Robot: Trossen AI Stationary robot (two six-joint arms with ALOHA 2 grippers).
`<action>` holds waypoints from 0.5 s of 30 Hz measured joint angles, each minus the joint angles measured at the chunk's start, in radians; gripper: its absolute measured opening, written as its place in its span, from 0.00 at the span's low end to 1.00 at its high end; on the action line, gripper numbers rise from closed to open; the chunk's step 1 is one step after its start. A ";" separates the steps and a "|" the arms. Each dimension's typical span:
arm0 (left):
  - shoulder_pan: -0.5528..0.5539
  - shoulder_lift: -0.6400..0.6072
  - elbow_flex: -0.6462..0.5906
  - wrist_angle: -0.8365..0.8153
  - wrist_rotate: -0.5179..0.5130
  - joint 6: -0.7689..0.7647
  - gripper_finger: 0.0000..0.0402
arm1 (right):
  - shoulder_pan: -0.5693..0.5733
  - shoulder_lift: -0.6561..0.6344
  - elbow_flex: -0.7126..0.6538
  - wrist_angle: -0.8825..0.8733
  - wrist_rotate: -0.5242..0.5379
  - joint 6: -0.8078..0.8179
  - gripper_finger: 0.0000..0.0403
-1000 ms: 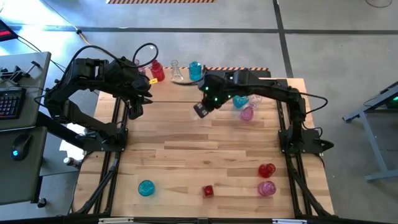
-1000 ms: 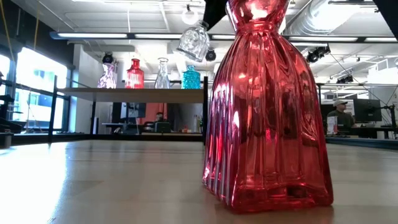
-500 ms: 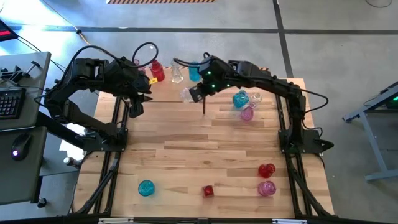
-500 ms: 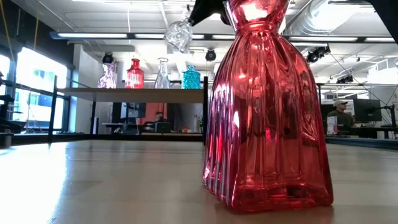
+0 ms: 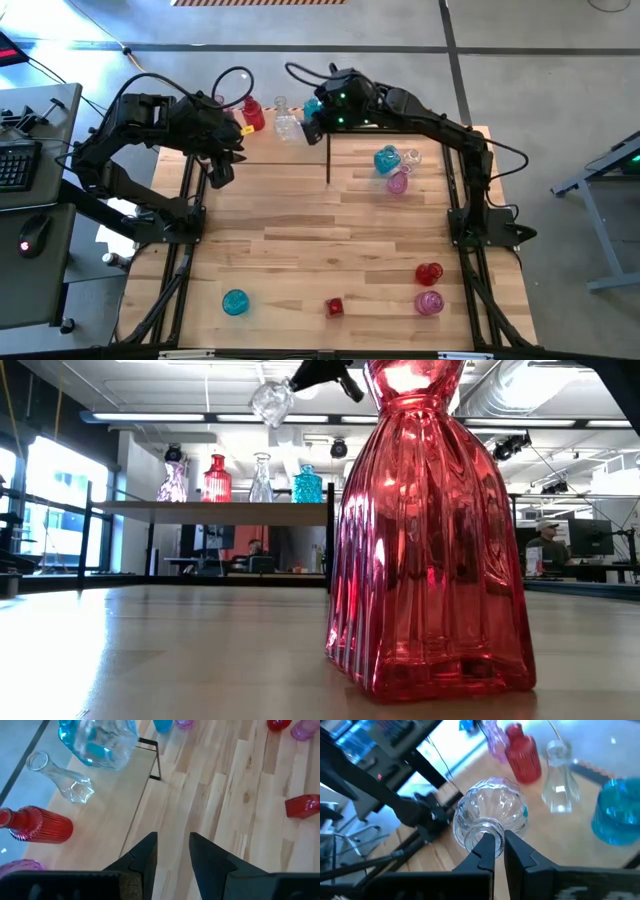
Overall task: Sort vases onto shelf
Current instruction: Put the bottom transparent vase on the shelf aligned with the other transparent vase
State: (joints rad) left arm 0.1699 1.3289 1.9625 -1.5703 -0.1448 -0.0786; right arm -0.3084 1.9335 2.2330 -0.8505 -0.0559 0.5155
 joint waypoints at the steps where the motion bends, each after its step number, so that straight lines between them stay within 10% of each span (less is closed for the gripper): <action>1: 0.000 0.000 0.000 0.000 0.000 -0.008 0.26 | -0.005 0.000 0.000 0.015 -0.011 -0.001 0.00; 15: 0.000 0.000 0.000 0.001 -0.001 -0.069 0.26 | -0.083 0.000 0.000 0.062 -0.120 -0.050 0.00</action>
State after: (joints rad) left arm 0.1699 1.3285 1.9625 -1.5693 -0.1455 -0.1474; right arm -0.3917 1.9337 2.2330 -0.7883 -0.1755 0.4656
